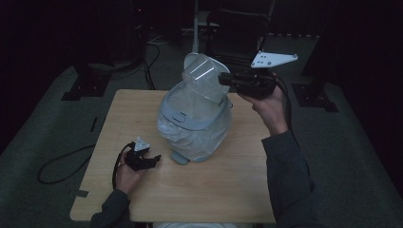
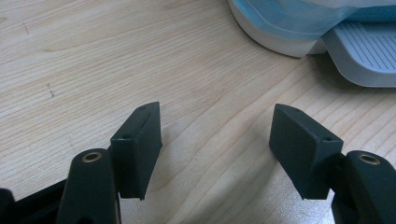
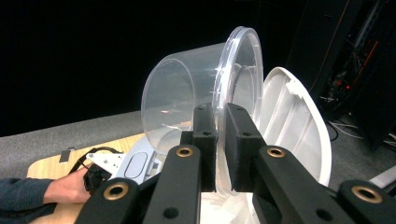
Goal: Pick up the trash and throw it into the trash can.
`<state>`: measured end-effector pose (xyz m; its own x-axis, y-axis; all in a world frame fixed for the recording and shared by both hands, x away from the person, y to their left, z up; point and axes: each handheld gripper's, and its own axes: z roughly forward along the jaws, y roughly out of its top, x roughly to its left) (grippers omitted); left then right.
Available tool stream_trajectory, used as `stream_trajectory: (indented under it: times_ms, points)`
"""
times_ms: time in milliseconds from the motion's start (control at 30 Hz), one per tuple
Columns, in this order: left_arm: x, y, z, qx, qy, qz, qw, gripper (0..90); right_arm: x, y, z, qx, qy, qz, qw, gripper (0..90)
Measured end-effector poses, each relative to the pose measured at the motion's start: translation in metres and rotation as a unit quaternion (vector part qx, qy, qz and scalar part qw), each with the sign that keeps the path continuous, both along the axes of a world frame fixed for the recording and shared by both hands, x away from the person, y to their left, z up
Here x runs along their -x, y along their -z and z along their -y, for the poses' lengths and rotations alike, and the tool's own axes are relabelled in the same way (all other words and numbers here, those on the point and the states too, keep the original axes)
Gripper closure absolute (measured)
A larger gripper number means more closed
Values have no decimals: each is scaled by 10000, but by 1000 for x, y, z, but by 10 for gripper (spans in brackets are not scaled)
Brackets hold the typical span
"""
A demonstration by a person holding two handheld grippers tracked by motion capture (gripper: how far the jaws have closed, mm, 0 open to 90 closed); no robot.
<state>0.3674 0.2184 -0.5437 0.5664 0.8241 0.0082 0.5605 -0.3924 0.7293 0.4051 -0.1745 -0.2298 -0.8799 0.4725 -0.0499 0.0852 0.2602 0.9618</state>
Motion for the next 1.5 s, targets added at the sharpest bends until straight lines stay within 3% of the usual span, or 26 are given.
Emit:
stream_trajectory:
  times_ms: [700,733,767,800,833,1000,1067,1500]
  points:
    - [0,0,0,-3,10,-8,10000,354,-13,2,-15,32,32,-79,10000,830]
    - [0,0,0,-5,14,-8,10000,354,-14,3,-16,12,64,-95,9999,810]
    - [0,0,0,-11,17,-14,10000,354,-16,4,-18,-5,123,-131,9998,662]
    - [0,0,0,-9,18,-14,10000,354,-18,4,-18,-3,129,-227,9997,604]
    - [0,0,0,-10,18,-14,10000,354,-19,5,-18,33,171,-262,9995,606]
    - [0,0,-1,15,10,-20,10000,354,-15,8,-5,-128,380,-165,9991,607]
    - [0,0,-1,21,11,-24,10000,354,-14,9,2,-84,529,-107,9985,606]
    - [0,0,0,5,11,-18,10000,354,-13,29,29,-148,863,-179,9960,592]
